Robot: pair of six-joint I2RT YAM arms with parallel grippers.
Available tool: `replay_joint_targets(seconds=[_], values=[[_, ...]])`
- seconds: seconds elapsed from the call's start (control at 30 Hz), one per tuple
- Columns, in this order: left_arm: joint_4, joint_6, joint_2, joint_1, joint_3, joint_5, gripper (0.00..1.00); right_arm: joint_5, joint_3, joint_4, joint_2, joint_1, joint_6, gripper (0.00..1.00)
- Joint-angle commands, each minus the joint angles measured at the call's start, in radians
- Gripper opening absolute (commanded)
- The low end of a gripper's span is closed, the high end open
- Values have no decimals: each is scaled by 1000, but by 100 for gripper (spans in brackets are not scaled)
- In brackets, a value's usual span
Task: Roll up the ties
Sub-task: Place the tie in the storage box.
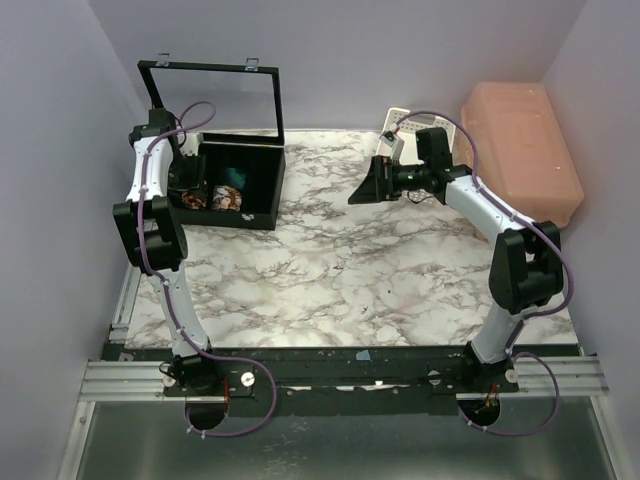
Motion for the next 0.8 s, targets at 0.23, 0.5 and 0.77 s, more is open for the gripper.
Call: replay_joint_targets(seconds=[0.23, 0.5, 0.77], values=[[41, 41, 104, 6, 30, -37, 0, 32, 39, -55, 38, 0, -30, 100], [4, 30, 159, 6, 122, -44, 0, 41, 51, -73, 48, 0, -33, 100], [16, -9, 107, 3, 14, -86, 22, 46, 61, -73, 61, -1, -35, 100]])
